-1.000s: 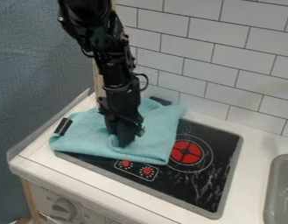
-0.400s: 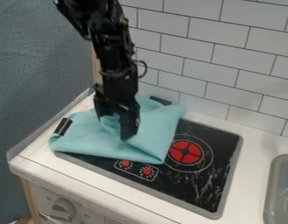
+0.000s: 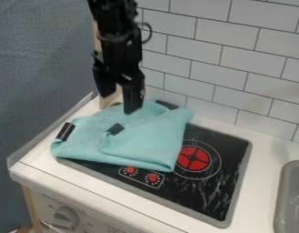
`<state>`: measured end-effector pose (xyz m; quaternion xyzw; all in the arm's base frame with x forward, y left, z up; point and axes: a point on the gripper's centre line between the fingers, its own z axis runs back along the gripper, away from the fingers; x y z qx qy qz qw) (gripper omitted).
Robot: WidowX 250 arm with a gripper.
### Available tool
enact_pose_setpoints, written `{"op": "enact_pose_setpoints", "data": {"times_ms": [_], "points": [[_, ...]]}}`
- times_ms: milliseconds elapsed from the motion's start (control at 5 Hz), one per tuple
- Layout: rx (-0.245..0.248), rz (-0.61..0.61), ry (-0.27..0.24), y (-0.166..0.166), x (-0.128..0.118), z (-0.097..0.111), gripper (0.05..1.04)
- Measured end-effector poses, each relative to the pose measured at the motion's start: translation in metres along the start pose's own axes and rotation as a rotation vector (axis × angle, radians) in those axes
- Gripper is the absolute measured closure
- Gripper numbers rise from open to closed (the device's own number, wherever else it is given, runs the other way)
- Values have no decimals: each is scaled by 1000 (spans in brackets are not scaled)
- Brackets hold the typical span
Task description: Fold the cloth from the right to the left
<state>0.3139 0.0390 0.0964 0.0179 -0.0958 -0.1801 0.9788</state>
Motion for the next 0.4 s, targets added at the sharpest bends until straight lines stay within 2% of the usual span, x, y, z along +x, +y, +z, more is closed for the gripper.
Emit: {"op": "enact_pose_setpoints", "data": {"times_ms": [400], "points": [[40,-31,10,-1,4,15,83]]}}
